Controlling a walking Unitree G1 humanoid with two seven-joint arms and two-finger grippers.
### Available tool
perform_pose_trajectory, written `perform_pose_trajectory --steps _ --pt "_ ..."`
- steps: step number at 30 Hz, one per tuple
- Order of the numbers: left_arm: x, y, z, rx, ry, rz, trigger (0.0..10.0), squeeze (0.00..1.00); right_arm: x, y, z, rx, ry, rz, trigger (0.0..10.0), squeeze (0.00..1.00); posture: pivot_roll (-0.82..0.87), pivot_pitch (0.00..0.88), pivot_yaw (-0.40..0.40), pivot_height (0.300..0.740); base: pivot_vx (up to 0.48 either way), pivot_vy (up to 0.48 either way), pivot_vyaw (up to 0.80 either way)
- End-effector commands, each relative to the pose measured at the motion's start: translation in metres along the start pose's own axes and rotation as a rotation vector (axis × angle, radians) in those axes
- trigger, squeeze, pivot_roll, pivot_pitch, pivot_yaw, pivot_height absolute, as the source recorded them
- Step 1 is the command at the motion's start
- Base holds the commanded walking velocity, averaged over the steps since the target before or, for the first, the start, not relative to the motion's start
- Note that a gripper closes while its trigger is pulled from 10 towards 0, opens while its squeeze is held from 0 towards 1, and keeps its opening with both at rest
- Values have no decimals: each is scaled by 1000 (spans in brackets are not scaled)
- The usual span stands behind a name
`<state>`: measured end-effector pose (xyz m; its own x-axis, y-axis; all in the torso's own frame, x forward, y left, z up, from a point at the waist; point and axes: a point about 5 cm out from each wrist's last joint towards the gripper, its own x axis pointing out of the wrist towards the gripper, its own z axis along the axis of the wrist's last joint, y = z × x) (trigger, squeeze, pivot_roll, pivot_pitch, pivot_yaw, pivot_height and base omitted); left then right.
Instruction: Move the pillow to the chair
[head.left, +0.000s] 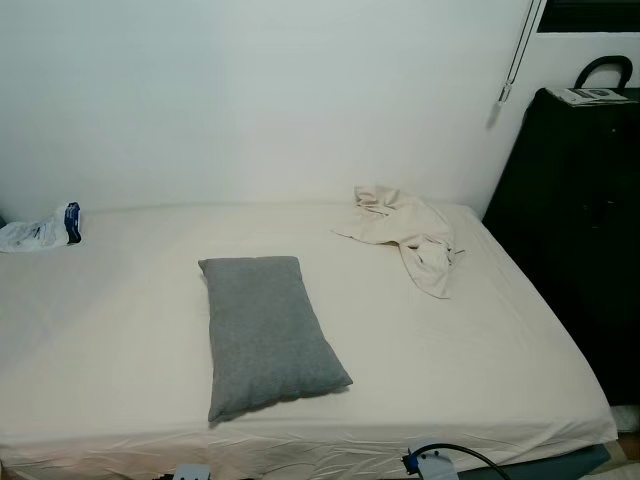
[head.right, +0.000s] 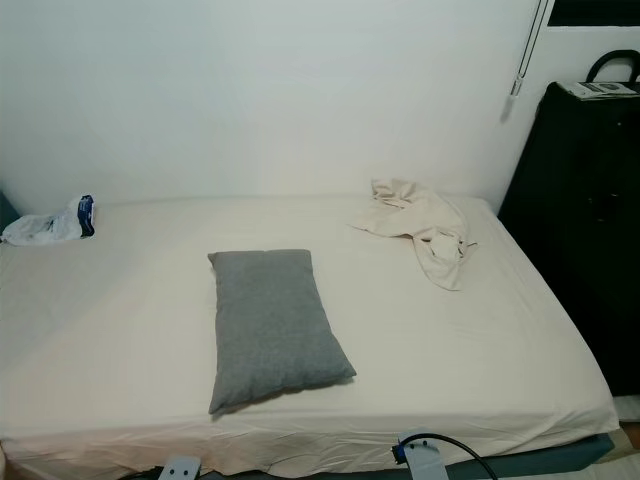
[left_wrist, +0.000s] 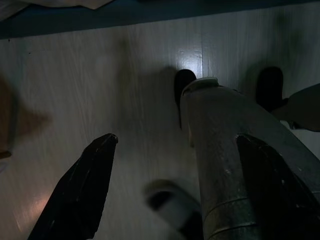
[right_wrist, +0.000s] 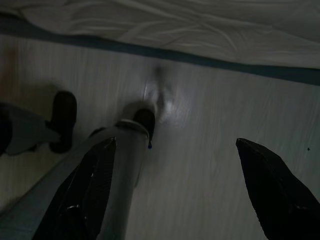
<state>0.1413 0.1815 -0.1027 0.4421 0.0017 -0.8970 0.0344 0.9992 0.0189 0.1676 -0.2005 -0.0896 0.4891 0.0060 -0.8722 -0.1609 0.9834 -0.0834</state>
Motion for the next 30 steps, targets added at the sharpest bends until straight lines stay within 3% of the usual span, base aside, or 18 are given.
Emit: perform_pose_trajectory --steps 1,7,10,11,12,15,18,22,25,30 --pt "0 2 3 -4 -8 1 10000 0 0 0 6 65 -37 -10 10000 0 -40 0 14 740 0 0 0" --pt "0 1 5 -28 -22 0 10000 0 1 -6 16 168 -85 -23 10000 0 -55 0 19 740 0 0 0" --pt "1 -1 19 -181 -104 -20 10000 0 1 -6 26 193 -132 -2 10000 0 -67 0 16 740 0 0 0" --pt "1 -1 19 -181 -104 -20 10000 0 1 -6 26 193 -132 -2 10000 0 -67 0 16 740 0 0 0" --pt "1 -4 37 -330 -196 -81 10000 0 1 -5 35 206 -170 19 10000 0 -67 0 6 740 0 0 0" --pt "0 -9 60 -429 -307 -172 10000 0 1 -6 45 236 -217 39 10000 0 -65 0 0 740 0 0 0" --pt "-1 -15 76 -399 -351 -219 10000 0 0 -6 53 296 -247 68 10000 0 -66 0 -6 740 0 0 0" --pt "0 -18 80 -329 -344 -214 10000 0 0 -6 56 314 -256 80 10000 0 -67 0 -7 740 0 0 0" --pt "2 -20 68 -222 -278 -153 10000 0 1 -5 58 322 -253 95 10000 0 -69 0 -6 740 0 0 0" --pt "2 -24 54 -169 -236 -167 10000 0 0 -6 52 329 -243 90 10000 0 -68 0 -8 740 0 0 159"
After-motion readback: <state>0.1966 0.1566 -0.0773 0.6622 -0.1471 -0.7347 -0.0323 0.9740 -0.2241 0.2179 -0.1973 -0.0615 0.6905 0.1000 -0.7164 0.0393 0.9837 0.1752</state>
